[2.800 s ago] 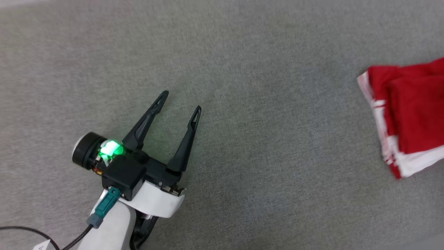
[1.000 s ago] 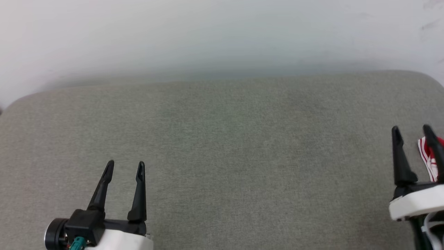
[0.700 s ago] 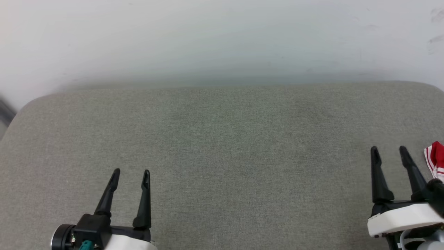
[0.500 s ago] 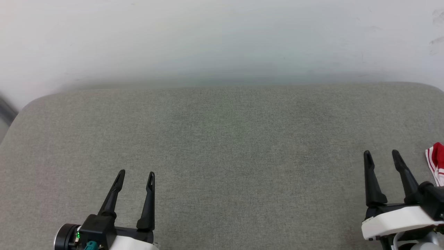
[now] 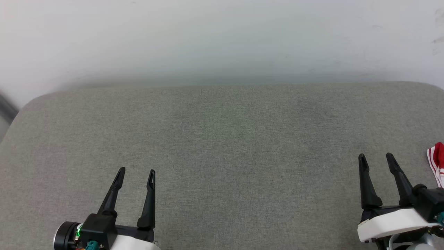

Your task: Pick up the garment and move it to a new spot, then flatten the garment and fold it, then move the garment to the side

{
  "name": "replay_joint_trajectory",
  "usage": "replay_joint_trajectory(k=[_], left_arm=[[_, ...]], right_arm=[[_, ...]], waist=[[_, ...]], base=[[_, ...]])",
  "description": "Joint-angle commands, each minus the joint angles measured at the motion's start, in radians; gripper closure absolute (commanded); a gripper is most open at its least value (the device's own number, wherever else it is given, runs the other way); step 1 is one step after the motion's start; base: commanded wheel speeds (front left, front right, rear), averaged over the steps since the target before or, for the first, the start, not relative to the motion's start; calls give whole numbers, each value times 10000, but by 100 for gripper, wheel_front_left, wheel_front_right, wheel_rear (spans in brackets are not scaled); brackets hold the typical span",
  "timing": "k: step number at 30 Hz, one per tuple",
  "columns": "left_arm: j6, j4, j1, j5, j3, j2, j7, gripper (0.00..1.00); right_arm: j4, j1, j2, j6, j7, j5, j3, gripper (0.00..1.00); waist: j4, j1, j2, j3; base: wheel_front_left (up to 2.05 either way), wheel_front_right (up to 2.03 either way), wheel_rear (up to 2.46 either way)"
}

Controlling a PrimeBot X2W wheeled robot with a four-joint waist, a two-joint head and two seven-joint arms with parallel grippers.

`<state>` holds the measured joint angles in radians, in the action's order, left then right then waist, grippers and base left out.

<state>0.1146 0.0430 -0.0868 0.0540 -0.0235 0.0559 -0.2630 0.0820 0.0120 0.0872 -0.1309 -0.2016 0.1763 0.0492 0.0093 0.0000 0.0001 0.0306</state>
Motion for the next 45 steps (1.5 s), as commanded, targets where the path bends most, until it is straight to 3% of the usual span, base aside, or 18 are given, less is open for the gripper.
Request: replay_joint_trajectory(k=[1,8,9,12,30,45], left_arm=[[3,20,4,13,40,-19,-21,0],[34,193,46,197,154,-34,-21,0],[0,156,-4,211,108,-25,0,100],[1,-96,-117,305,67,-37,25,100],[31,-748,389,4118,142,149,716,100],[71,-1194,725,6515,220,232,1192,100]], right_arm=[[29,-3,-26,4,-53,25,-8,0],[122,-38,-71,4,-93,103,-46,0],[149,-8,-8,0,-44,103,-48,100],[405,-61,-12,0,12,193,-55,100],[676,208,-97,0,757,3524,120,100],[857,377,-149,1,1228,5666,224,100]], waist=[[-3,0,-1,9],[-16,0,-1,44],[-15,0,-1,43],[-15,0,-1,43],[-27,0,-1,-4],[-35,0,-1,-40]], base=[[0,0,0],[0,0,0],[0,0,0],[0,0,0],[0,0,0],[0,0,0]])
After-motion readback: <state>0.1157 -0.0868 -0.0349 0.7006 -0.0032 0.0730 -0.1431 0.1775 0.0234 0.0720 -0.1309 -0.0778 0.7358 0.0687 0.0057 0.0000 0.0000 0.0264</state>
